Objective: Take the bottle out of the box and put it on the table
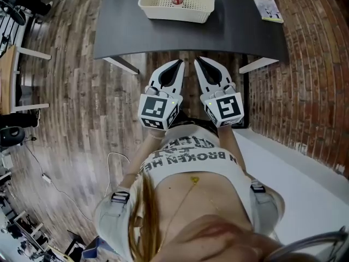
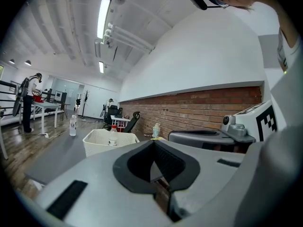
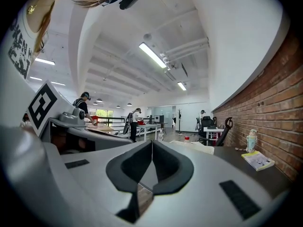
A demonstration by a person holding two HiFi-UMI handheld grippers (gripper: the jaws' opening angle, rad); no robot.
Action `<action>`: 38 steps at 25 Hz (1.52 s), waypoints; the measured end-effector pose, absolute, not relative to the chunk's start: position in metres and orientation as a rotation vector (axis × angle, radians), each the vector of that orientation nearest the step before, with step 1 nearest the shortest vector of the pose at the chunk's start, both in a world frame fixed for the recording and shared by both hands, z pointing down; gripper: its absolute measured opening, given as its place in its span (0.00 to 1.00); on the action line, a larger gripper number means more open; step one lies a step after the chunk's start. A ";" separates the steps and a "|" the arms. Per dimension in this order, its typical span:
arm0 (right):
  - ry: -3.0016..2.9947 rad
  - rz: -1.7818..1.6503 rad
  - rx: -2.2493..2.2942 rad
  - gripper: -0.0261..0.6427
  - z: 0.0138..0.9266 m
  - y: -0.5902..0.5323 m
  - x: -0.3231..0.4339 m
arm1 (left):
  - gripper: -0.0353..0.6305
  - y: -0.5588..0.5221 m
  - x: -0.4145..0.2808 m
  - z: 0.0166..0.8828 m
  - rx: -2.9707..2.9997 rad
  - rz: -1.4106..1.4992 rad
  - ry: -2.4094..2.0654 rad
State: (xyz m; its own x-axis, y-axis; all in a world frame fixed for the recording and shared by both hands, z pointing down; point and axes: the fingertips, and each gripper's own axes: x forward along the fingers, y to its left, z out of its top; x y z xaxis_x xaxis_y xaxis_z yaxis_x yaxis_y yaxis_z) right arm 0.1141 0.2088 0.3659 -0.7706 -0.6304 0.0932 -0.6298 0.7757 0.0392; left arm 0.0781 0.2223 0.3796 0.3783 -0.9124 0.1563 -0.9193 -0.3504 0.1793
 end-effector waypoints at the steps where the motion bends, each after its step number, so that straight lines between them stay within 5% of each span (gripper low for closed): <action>1: -2.866 -0.005 1.019 0.05 0.367 0.206 0.110 | 0.06 0.220 0.075 0.380 2.406 0.046 -1.626; 38: -2.919 -0.002 0.851 0.05 0.355 0.031 0.062 | 0.06 0.056 0.031 0.365 2.312 0.019 -1.776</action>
